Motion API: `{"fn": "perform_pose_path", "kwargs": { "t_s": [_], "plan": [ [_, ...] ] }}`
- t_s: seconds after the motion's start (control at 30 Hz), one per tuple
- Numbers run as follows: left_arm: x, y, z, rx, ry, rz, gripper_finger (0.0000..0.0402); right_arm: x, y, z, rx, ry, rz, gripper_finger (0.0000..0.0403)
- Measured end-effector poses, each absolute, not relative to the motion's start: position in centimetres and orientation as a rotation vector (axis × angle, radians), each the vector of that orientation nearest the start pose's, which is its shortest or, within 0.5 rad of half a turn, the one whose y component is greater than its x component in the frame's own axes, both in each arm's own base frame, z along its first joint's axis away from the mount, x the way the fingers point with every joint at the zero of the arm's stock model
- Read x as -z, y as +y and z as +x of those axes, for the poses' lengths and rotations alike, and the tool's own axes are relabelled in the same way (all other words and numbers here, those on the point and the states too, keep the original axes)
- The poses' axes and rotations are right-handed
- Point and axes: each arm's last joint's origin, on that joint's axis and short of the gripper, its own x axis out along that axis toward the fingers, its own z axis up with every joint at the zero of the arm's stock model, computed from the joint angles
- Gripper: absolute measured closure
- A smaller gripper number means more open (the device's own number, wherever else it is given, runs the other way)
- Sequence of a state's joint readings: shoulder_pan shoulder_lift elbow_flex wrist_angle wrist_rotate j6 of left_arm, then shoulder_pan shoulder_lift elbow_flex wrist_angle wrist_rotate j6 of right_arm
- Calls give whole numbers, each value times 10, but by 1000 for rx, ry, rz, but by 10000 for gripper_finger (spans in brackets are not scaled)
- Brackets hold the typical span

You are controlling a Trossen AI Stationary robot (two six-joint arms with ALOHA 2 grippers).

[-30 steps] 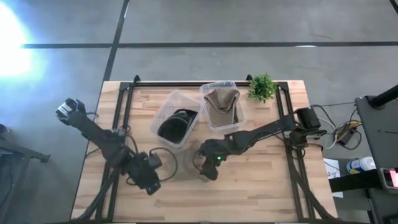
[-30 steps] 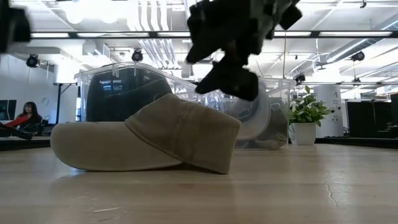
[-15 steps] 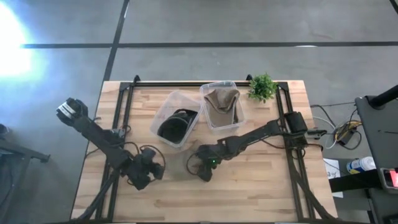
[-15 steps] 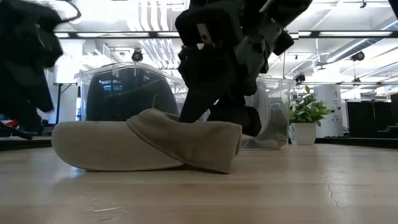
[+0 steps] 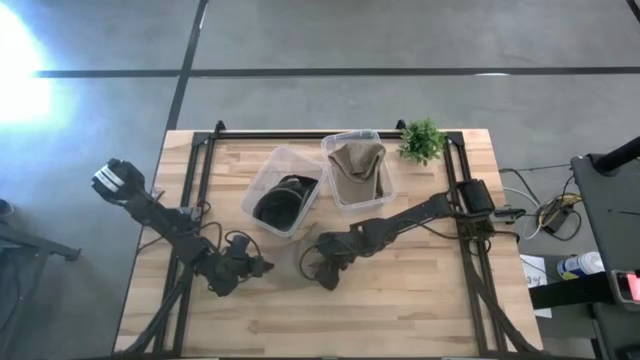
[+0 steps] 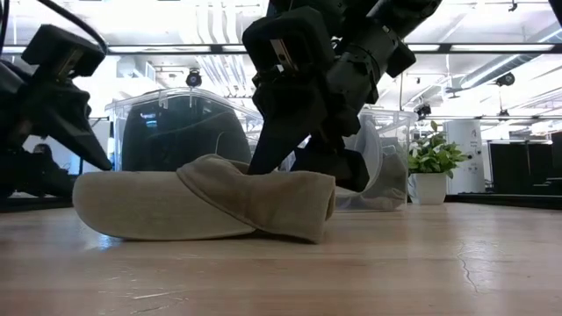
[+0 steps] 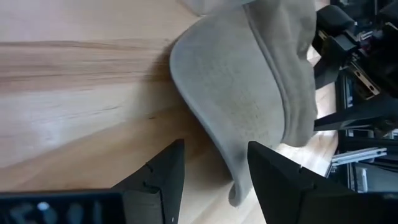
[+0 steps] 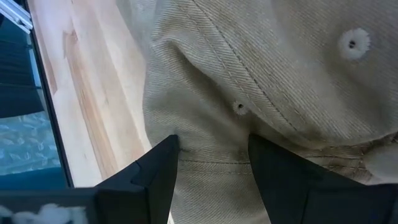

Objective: Pick & Place hat
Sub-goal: Put the brown cap into the right transparent bin

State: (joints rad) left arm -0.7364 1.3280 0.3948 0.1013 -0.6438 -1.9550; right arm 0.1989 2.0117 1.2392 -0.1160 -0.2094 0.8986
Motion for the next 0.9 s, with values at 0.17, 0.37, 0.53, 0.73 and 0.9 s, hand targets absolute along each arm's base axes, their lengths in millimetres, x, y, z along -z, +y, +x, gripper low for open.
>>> {"fn": "perform_pose_path", "kwargs": {
  "t_s": [0.17,0.37,0.53,0.73,0.9],
  "plan": [
    [-128,-128,170,-537,456,-1363,234,-140,87,402,45,1000,830,211],
    [-132,-126,188,-475,328,-1391,234,-142,88,405,19,961,838,211],
    [-143,-125,212,-380,267,-1309,234,-146,88,408,-1,917,869,211],
    [-148,-127,238,-326,338,-1206,234,-146,88,409,3,913,883,211],
    [-161,-131,253,-266,344,-1137,264,-149,88,406,-34,948,879,211]
  ]
}}
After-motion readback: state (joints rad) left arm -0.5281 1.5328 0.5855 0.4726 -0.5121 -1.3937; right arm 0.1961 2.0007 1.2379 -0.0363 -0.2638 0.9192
